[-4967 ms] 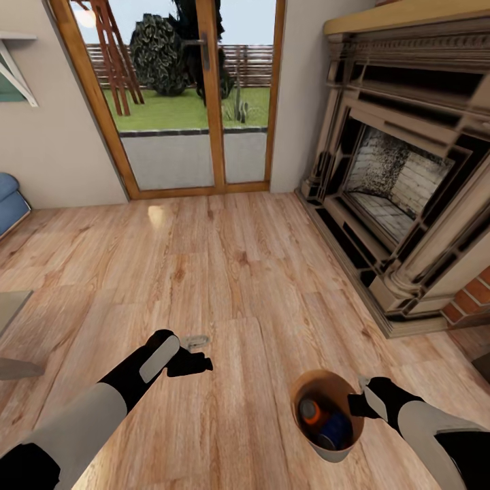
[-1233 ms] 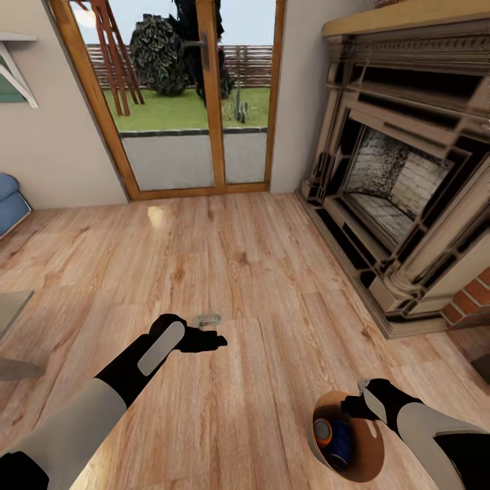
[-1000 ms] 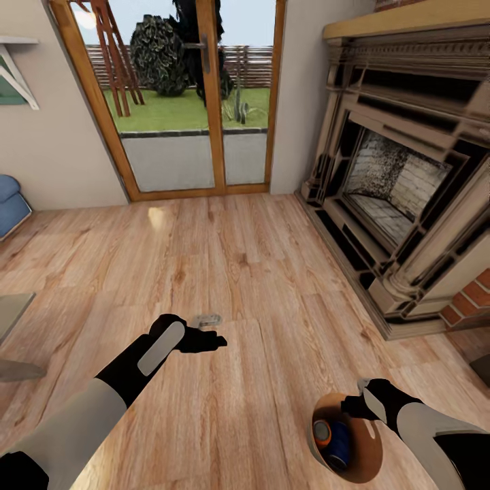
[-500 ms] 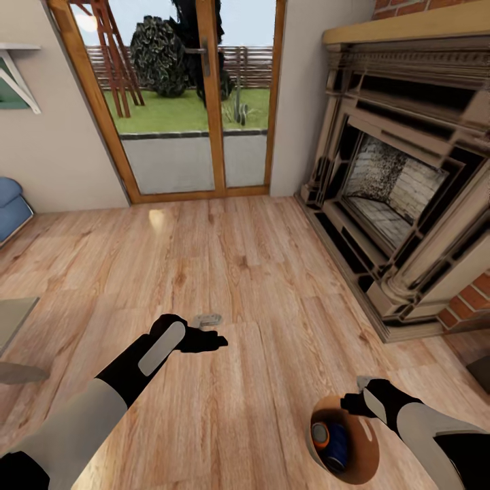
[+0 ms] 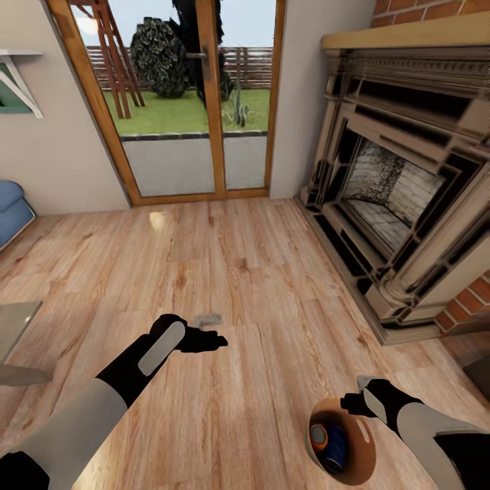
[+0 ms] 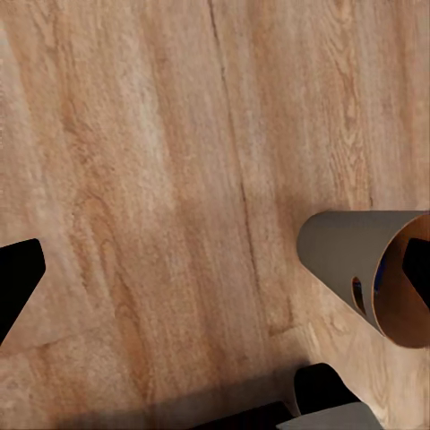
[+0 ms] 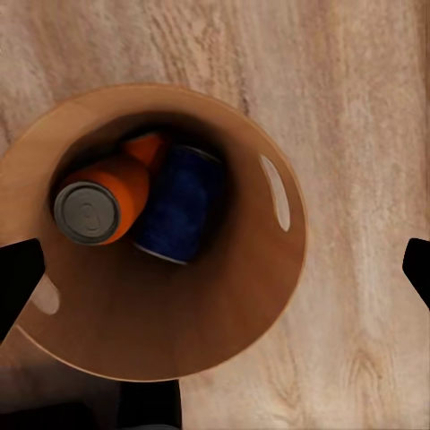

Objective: Put the three can of soda from the living room inside the tash can in the kitchen.

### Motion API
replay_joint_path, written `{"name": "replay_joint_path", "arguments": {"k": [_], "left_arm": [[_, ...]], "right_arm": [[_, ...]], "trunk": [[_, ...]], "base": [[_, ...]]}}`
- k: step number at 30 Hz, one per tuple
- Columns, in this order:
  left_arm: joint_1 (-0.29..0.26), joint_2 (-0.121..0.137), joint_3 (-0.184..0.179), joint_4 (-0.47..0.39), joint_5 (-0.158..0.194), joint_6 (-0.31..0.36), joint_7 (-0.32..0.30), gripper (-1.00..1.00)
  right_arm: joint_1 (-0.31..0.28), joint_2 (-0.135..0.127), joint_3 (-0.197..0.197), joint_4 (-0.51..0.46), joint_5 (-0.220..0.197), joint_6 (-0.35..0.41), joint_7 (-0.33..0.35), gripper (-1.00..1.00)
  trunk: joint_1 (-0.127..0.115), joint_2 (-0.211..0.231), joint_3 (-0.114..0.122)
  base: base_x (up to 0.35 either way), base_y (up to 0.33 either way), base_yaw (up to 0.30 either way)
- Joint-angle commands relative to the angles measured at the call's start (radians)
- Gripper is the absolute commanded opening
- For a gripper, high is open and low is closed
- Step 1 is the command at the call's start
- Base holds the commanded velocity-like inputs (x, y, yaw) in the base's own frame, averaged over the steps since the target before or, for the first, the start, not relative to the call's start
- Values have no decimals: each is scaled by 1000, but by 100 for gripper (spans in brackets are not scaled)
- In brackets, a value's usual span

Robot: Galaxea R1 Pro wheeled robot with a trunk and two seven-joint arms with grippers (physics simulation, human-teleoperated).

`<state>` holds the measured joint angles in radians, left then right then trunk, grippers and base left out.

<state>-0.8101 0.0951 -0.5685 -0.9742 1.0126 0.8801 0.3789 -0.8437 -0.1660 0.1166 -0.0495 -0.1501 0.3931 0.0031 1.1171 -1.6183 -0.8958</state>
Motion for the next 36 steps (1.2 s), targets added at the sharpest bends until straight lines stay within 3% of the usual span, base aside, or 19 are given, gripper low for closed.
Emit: {"name": "replay_joint_path", "arguments": {"k": [1,36], "left_arm": [[0,0,0,0,0,0,0,100],[0,-4,-1,12,-4,-1,2,100]], "right_arm": [[0,0,0,0,0,0,0,100],[8,-2,0,-1,-3,-2,0,100]], "trunk": [[-4,7,3],[-138,252,113]], "base": [[0,0,0],[0,0,0]]}}
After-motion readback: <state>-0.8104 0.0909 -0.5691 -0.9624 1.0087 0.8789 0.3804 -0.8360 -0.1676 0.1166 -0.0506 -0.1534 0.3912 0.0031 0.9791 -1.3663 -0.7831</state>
